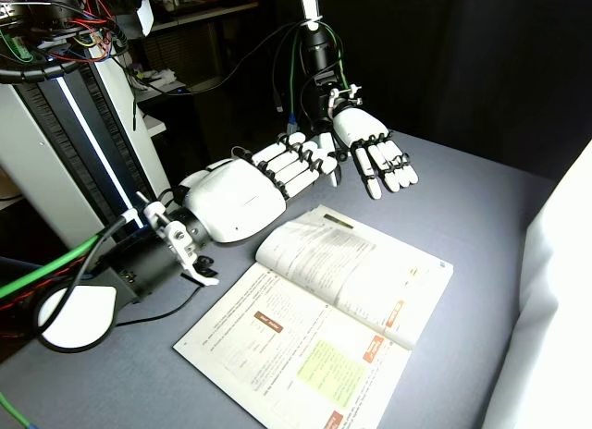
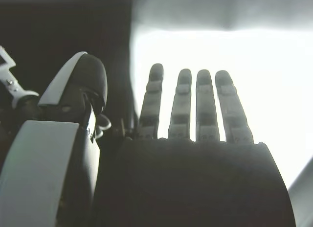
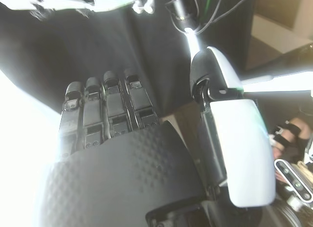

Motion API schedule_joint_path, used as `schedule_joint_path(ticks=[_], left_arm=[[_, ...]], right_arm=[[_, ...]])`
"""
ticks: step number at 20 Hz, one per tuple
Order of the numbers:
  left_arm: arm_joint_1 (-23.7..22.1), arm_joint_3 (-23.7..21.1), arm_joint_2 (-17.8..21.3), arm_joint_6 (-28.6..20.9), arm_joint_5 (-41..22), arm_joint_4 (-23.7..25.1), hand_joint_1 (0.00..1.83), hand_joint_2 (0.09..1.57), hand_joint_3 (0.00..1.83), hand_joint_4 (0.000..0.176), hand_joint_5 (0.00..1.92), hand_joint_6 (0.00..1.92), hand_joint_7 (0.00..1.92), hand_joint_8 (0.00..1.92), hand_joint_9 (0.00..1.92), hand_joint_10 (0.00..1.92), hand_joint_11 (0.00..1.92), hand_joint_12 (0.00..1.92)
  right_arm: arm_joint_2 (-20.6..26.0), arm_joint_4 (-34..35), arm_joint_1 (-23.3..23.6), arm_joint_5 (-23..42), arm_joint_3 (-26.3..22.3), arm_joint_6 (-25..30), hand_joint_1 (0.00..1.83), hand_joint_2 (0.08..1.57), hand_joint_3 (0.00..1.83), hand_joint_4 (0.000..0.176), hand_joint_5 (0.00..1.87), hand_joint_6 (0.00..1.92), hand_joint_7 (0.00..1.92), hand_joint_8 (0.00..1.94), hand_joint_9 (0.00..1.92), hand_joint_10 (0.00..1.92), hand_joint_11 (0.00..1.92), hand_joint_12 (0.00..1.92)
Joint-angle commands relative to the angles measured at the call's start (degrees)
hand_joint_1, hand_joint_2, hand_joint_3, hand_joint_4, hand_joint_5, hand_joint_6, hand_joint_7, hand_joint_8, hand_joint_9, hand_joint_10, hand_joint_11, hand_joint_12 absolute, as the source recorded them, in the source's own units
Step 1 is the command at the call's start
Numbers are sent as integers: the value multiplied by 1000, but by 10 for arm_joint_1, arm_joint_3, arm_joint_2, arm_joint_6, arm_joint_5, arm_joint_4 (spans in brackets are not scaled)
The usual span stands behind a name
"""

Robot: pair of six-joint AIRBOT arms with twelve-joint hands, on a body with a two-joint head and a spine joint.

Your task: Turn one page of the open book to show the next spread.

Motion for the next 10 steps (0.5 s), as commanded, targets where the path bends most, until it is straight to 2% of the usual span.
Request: schedule_joint_path(ticks=[1, 2, 3, 4, 5, 6, 7, 10], left_arm=[[0, 0, 4, 0, -68, -8, 452, 1401, 616, 0, 385, 334, 368, 341, 369, 266, 368, 406], [0, 0, 4, 0, -71, -5, 407, 1447, 197, 0, 135, 107, 73, 67, 73, 52, 73, 80], [0, 0, 4, 0, -74, -3, 499, 1464, 81, 0, 86, 50, 14, 13, 14, 10, 14, 15], [0, -1, 4, 0, -76, 1, 349, 1466, 37, 25, 12, 5, 0, 0, 0, 0, 0, 0], [0, -1, 4, 0, -77, 4, 224, 1456, 26, 42, 2, 0, 0, 0, 0, 0, 0, 0], [-1, -1, 4, 0, -80, 7, 82, 1449, 19, 43, 0, 0, 0, 0, 0, 0, 0, 0], [-1, -1, 4, 0, -81, 8, 82, 1449, 19, 43, 0, 0, 0, 0, 0, 0, 0, 0], [-4, -2, 7, 0, -83, 17, 0, 1381, 0, 0, 0, 0, 0, 0, 0, 0, 0, 0]], right_arm=[[18, 57, -9, 42, -4, -9, 103, 1197, 0, 0, 0, 0, 0, 0, 0, 0, 0, 0], [39, 74, -29, 37, -12, -20, 61, 1226, 0, 0, 0, 0, 0, 0, 0, 0, 0, 0], [57, 90, -43, 32, -20, -29, 11, 1245, 1, 0, 0, 0, 0, 0, 0, 0, 0, 0], [76, 108, -56, 27, -29, -39, 0, 1258, 7, 0, 0, 0, 0, 0, 0, 0, 0, 0], [97, 130, -71, 23, -38, -55, 0, 1267, 10, 0, 0, 0, 0, 0, 0, 0, 0, 0], [114, 152, -86, 22, -46, -69, 9, 1260, 6, 0, 0, 0, 0, 0, 0, 0, 0, 0], [130, 172, -97, 23, -54, -84, 9, 1260, 6, 0, 0, 0, 0, 0, 0, 0, 0, 0], [170, 214, -120, 21, -74, -118, 0, 1250, 1, 0, 0, 0, 0, 0, 0, 0, 0, 0]])
